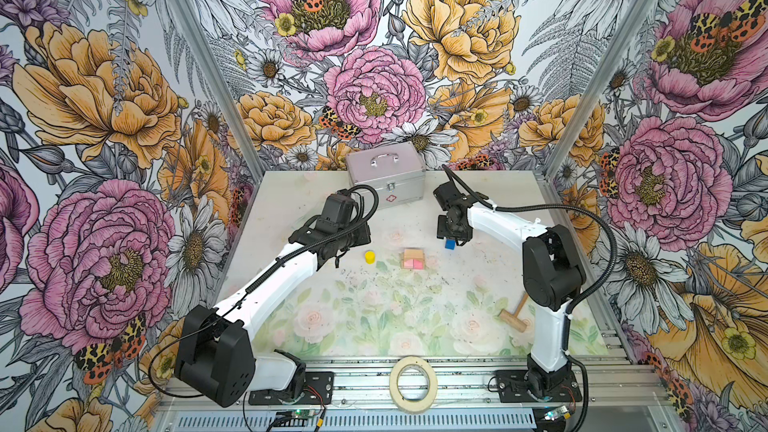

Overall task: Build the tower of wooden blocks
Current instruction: 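Move the right gripper over the blue cube while the left arm draws back, then lower and close the right gripper on the blue cube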

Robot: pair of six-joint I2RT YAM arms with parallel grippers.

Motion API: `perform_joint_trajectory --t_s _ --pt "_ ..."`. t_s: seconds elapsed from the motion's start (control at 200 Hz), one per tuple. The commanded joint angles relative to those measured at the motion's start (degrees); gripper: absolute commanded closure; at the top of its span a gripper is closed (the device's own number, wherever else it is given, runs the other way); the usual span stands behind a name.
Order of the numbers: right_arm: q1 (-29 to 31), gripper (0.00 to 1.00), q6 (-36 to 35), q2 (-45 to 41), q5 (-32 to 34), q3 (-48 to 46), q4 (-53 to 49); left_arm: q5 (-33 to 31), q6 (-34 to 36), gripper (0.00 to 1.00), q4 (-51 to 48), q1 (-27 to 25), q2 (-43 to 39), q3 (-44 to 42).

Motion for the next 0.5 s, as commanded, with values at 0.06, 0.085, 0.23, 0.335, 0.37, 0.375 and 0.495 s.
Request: perform_joint_trajectory --t_s 0.06,0.085,0.23,0.335,0.37,0.375,0.495 --pt "-1.3 0.42 -1.2 2.4 -0.3 1.6 -1.1 -0.2 1.5 0.78 -0.3 0.7 -1.0 -0.7" --pt "-1.4 0.42 -1.2 2.8 -0.4 1.7 -1.1 -0.1 1.5 0.78 -0.2 0.7 -1.0 -0.7" --pt "-1.6 0.42 -1.3 4.3 -1.4 2.7 -1.1 0.1 1.6 0.77 -0.2 0.8 -0.7 -0.7" --pt "-1.7 0.44 -1.3 4.9 -1.7 3.0 -1.1 0.1 1.6 0.77 -0.2 0.9 -0.7 -0.7" --pt "-1.7 0.47 -1.3 5.0 -1.6 3.0 -1.1 0.1 1.6 0.77 -0.2 0.9 -0.7 -0.7" --pt "-1.7 0.47 -1.3 4.9 -1.7 3.0 -1.1 0.1 1.6 0.77 -0.2 0.9 -0.7 -0.7" --pt "-1.7 0.59 -1.2 5.2 -2.1 2.6 -1.1 0.2 1.7 0.77 -0.2 0.9 -0.6 -0.7"
